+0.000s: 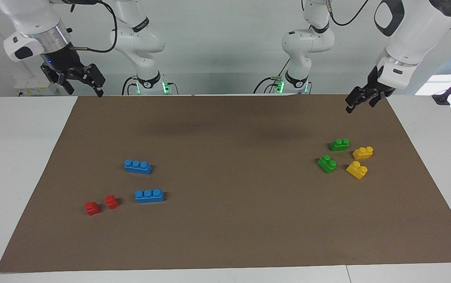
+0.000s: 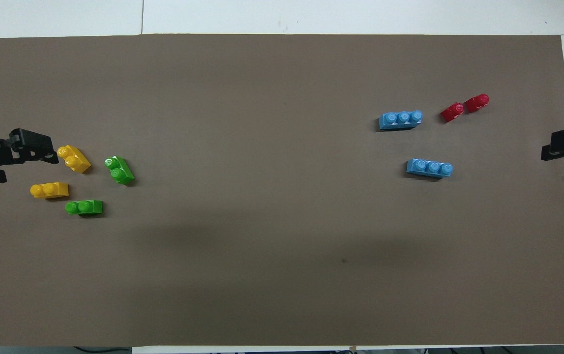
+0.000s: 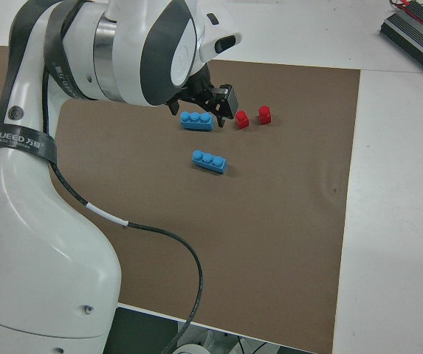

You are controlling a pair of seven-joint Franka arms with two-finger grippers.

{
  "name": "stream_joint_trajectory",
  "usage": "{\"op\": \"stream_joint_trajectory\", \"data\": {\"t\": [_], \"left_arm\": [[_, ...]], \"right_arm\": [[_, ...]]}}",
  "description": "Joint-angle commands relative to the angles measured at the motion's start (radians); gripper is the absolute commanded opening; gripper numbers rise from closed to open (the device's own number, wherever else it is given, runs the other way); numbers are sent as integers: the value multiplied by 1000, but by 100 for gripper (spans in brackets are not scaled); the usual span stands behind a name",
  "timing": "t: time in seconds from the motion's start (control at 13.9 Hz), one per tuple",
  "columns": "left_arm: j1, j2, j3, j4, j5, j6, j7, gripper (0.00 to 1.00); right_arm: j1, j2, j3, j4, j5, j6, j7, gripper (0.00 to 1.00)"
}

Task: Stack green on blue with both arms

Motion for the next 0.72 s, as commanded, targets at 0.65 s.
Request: {"op": "stream_joint_trajectory", "data": {"t": [0.65], "left_arm": [[-18,124,-1,-310,-20,558,-568,100]], "right_arm": [[-21,304,11,63,287,131,786,91]]}}
